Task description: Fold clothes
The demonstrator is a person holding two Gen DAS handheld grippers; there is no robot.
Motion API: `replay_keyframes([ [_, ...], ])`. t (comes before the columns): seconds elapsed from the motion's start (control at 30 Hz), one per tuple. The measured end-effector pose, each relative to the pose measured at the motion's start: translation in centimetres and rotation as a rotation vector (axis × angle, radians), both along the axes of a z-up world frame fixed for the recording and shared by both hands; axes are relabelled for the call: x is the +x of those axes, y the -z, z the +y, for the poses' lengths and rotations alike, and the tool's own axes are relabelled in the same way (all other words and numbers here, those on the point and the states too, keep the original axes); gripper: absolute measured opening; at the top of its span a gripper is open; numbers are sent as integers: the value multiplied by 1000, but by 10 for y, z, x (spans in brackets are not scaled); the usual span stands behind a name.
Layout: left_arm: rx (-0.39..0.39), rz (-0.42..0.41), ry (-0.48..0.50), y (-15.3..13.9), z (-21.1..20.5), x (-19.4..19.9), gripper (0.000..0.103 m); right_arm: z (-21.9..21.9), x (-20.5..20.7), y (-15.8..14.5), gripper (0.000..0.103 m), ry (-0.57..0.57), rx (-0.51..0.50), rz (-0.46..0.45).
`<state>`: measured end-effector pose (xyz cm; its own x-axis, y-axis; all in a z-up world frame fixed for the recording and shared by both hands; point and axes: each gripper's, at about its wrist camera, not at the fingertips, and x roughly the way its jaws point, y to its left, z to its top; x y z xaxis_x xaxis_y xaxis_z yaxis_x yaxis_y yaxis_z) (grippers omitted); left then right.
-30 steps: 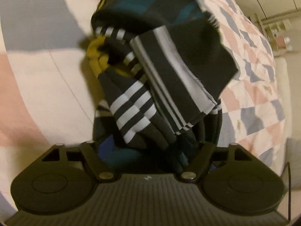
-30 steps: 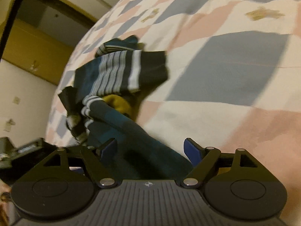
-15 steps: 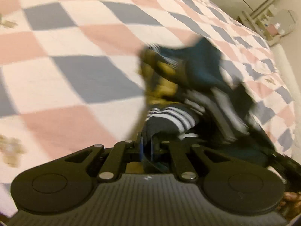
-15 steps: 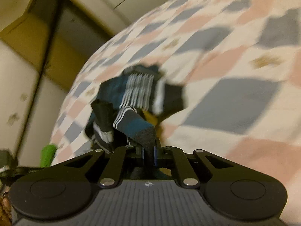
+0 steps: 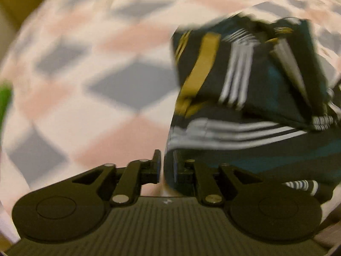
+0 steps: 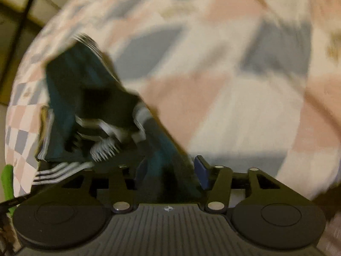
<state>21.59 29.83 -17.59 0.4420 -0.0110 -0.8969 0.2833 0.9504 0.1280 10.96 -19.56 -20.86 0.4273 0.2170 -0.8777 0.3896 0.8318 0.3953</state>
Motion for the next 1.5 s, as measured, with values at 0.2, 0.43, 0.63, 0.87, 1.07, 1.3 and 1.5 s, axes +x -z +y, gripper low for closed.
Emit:
replay_keyframes([
  [0.2,81,-201,330,2,-80,-18,17,24,41,-23,55,-106,49,-227],
  [0.43,74,-175,449,46,-138,-32,20,68,78,29,55,-138,417,-197],
  [0.63,92,-168,454,56,-145,-37,20,101,105,53,45,-175,382,-219],
  [0.87,62,-211,602,53,-182,-44,28,45,99,12,8,43,354,-494],
  [1.07,21,-226,772,62,-233,-52,49,-45,90,20,23,453,224,-308],
  [1.3,91,-232,852,96,-265,-53,53,-25,75,21,69,218,133,-265],
  [1.5,44,-321,697,77,-237,-28,8,-32,83,40,69,343,243,-219],
])
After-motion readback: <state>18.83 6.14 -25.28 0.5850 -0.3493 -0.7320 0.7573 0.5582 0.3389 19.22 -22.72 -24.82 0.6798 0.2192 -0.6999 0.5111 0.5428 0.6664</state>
